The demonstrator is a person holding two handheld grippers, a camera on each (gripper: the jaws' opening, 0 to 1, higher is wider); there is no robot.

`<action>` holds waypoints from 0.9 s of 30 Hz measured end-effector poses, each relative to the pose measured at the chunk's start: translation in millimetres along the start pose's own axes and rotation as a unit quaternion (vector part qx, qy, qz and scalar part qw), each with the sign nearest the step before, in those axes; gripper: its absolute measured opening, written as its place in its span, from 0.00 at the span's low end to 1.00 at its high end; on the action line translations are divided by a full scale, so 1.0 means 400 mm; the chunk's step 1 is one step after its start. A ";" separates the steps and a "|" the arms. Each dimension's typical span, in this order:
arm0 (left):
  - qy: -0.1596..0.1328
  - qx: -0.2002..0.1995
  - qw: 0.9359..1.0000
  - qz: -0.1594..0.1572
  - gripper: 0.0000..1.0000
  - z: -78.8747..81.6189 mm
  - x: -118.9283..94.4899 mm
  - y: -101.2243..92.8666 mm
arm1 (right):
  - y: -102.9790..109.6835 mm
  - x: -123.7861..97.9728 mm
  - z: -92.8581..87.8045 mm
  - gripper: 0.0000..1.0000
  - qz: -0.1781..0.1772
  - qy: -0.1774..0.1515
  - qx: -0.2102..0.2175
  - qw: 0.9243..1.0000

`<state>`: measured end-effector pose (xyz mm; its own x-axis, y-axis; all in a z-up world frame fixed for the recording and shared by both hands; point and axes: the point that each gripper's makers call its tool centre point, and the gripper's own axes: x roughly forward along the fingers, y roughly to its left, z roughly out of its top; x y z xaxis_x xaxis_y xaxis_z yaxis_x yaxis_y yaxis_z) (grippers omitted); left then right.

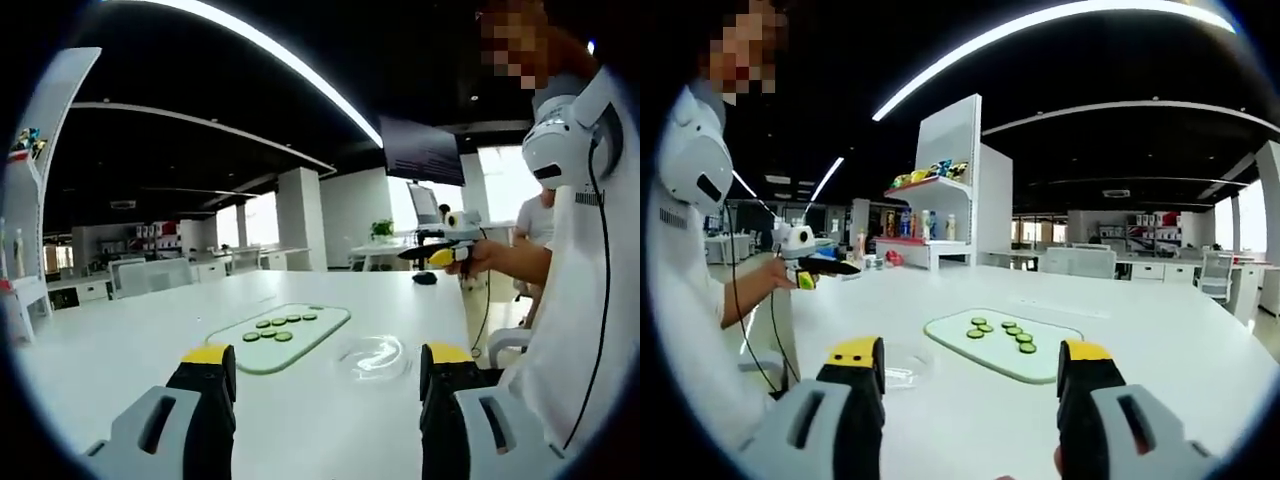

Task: Open the petri dish lid, add cucumber slices into the petri dish, and close the lid

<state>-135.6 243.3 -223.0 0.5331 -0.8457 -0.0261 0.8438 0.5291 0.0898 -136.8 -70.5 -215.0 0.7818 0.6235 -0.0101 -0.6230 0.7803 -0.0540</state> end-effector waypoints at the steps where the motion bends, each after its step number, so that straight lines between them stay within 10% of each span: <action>1: 0.001 0.000 1.000 -0.002 0.75 -0.002 0.001 -0.001 | 0.005 0.004 -0.002 0.71 0.007 0.001 -0.001 1.000; 27: 0.032 0.011 0.999 -0.042 0.76 -0.033 0.063 -0.044 | 0.106 0.092 -0.047 0.77 0.192 0.059 -0.061 0.978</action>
<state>-136.0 213.6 -238.2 0.4639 -0.8805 -0.0981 0.8846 0.4542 0.1059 -134.0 -15.2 -236.4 0.4922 0.8542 -0.1678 -0.8695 0.4730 -0.1425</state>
